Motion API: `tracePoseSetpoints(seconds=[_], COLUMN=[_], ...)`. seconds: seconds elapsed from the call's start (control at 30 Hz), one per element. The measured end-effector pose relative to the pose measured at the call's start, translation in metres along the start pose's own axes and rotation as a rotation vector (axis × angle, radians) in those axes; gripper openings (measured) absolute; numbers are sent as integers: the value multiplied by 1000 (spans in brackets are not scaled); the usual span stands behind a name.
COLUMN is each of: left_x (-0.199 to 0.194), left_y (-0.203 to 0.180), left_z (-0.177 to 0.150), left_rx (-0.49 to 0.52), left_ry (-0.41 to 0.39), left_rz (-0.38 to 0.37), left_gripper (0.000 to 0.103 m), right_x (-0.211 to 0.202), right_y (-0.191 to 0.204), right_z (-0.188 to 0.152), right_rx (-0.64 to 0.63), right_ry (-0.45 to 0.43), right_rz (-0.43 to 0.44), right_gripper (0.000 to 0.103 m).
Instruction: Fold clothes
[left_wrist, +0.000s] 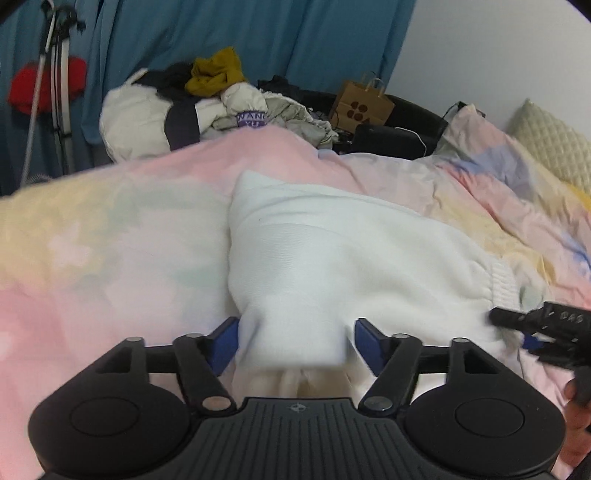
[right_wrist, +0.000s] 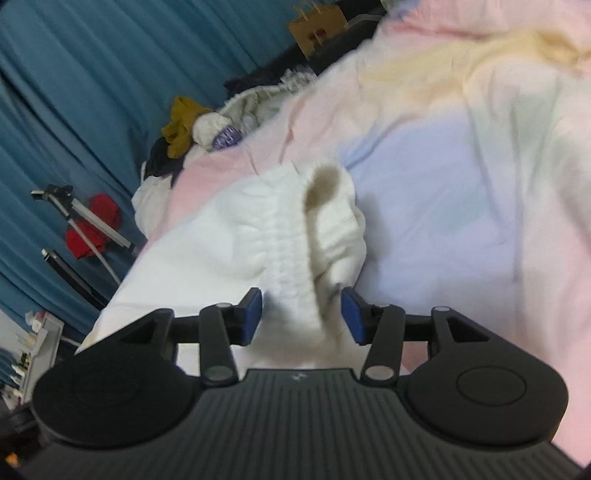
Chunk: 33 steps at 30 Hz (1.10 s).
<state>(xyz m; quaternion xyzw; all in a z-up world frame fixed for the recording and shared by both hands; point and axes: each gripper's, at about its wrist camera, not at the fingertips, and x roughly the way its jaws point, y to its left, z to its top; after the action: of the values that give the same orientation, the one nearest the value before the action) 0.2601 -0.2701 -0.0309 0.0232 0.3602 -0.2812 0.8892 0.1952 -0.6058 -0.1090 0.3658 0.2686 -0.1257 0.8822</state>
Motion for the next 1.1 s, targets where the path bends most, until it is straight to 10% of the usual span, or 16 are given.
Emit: tracePoseSetpoints(seconds=[0.6, 0.77, 1.1], left_x=[-263, -299, -307], left_y=[-77, -86, -89], left_z=[-71, -99, -136], left_rx=[61, 80, 126], left_ry=[-209, -241, -274], left_rz=[-13, 21, 64], left_gripper=[99, 99, 103], right_x=[-207, -225, -204], right_y=[96, 103, 106], right_z=[-72, -100, -135], right_rx=[-376, -428, -489], right_ry=[-177, -223, -209], right_rz=[35, 9, -1], right_gripper=[51, 51, 87])
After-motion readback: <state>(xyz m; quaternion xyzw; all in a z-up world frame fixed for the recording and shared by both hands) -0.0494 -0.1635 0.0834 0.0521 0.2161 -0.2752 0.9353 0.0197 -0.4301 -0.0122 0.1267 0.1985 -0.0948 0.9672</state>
